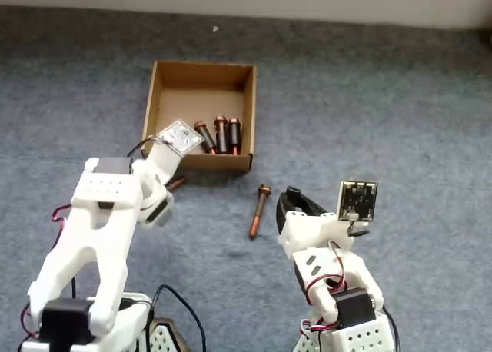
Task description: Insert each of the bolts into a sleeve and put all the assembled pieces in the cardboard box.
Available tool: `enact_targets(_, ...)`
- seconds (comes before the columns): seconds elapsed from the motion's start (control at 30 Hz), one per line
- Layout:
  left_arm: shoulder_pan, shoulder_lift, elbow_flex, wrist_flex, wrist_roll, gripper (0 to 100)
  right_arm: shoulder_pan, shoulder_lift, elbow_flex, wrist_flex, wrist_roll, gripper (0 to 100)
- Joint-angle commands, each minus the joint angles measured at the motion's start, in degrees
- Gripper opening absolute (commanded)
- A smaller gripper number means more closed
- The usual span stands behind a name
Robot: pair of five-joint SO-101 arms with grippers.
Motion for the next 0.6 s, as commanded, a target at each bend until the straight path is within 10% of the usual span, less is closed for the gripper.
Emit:
enact_targets(0.0, -0.92, 6.29, -6.46, -1.05, -0.53, 18, 0.57, -0.92, -0.40, -1.36, 0.53, 0.5)
enact_targets(0.57, -2.86, 26.07, -16.40, -0.97, -0.62, 18, 0.57, -0.92, -0.40, -1.27, 0.53, 0.5)
